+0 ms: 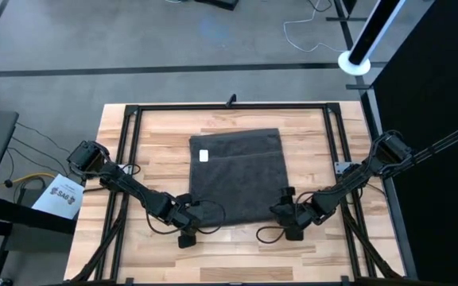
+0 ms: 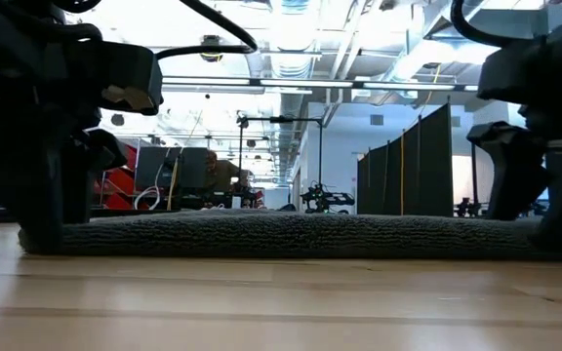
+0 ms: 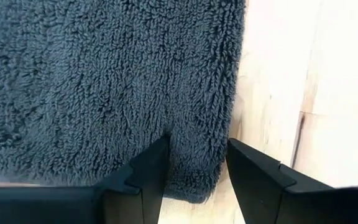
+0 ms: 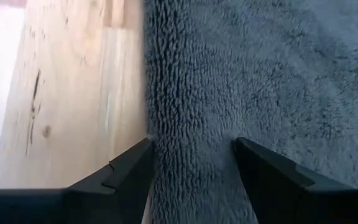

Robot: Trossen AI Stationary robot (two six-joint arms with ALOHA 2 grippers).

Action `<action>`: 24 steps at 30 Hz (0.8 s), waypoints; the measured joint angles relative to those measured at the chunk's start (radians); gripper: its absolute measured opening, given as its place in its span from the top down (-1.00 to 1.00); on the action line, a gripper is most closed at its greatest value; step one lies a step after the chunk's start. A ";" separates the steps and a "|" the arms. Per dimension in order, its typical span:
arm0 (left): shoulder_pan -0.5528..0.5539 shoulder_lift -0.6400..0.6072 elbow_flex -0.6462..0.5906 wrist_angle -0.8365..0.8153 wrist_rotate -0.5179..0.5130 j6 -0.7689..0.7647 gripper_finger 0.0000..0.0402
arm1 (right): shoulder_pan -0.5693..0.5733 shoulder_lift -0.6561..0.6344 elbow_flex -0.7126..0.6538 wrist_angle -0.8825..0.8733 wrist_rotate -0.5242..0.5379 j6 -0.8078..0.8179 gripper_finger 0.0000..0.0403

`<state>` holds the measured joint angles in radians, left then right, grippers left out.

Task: Roll towel
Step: Roll the gray towel

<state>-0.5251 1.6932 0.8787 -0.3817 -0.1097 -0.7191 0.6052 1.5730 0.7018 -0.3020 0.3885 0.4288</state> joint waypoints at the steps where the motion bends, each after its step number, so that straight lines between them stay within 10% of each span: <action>1: 0.000 0.000 0.000 0.000 0.000 0.000 0.26 | 0.000 0.000 -0.002 0.000 0.000 0.014 -0.07; 24: 0.000 0.000 0.000 -0.005 -0.003 -0.032 0.26 | -0.012 0.000 -0.086 0.138 -0.001 -0.101 0.04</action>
<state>-0.5251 1.6928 0.8791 -0.3864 -0.1130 -0.7511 0.5934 1.5734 0.6159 -0.1639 0.3878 0.3278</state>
